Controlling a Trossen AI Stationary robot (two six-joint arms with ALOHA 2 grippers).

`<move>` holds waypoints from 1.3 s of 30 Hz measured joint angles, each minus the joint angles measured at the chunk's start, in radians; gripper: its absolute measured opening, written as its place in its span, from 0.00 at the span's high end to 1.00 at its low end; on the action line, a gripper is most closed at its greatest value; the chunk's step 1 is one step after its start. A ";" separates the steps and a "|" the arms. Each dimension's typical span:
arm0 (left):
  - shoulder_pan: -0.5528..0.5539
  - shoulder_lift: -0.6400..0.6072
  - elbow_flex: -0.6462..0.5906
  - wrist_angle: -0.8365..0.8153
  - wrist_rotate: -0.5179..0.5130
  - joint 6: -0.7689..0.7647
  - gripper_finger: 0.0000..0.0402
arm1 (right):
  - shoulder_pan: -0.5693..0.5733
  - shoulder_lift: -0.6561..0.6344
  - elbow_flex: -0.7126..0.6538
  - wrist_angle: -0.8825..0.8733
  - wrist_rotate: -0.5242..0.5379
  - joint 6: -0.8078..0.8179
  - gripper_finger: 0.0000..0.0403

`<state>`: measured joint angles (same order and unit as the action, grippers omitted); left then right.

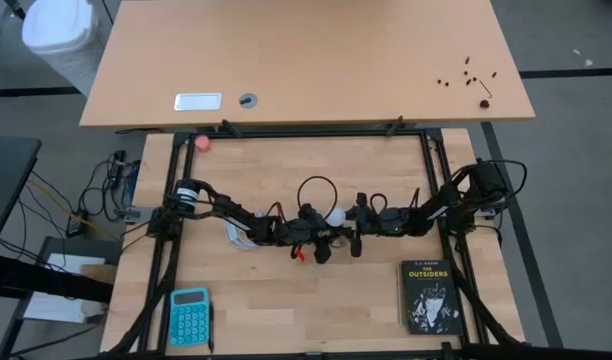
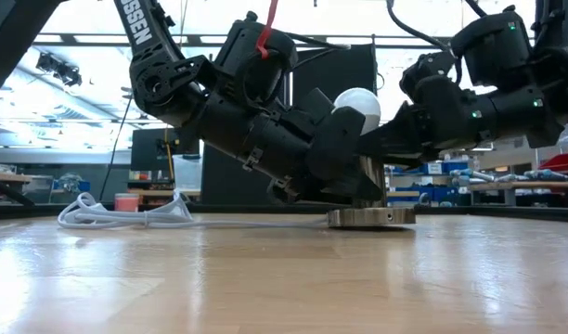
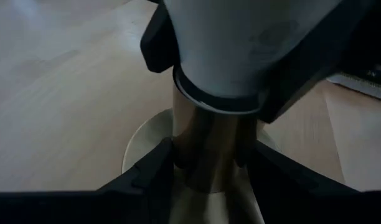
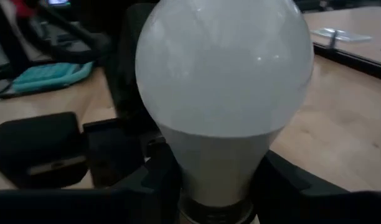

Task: Screw lightbulb
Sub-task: Insert the white lightbulb into the silver lamp

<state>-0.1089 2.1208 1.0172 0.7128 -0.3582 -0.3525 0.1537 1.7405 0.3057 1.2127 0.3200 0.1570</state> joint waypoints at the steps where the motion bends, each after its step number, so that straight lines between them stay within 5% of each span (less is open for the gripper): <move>1: 0.000 0.000 0.000 0.000 -0.006 -0.012 0.53 | 0.009 0.000 0.008 -0.012 0.022 0.013 0.59; 9: -0.001 0.000 0.000 -0.002 -0.059 -0.077 0.53 | 0.089 0.002 0.071 -0.115 0.239 0.057 0.59; 15: -0.009 0.001 0.000 -0.013 -0.120 -0.075 0.53 | 0.094 0.001 0.122 -0.229 0.308 0.168 0.59; 22: -0.012 0.001 0.000 -0.023 -0.125 -0.073 0.53 | 0.111 0.002 0.131 -0.238 0.309 0.082 0.55; 34: -0.009 0.001 0.001 -0.019 -0.102 -0.073 0.53 | 0.109 -0.106 0.051 -0.253 0.194 0.056 0.22; 39: -0.008 0.000 0.001 -0.021 -0.103 -0.073 0.53 | 0.067 -0.159 0.049 -0.312 0.126 0.050 0.18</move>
<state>-0.1165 2.1212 1.0183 0.6920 -0.4612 -0.4252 0.2206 1.5816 0.3550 0.9011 0.4456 0.2073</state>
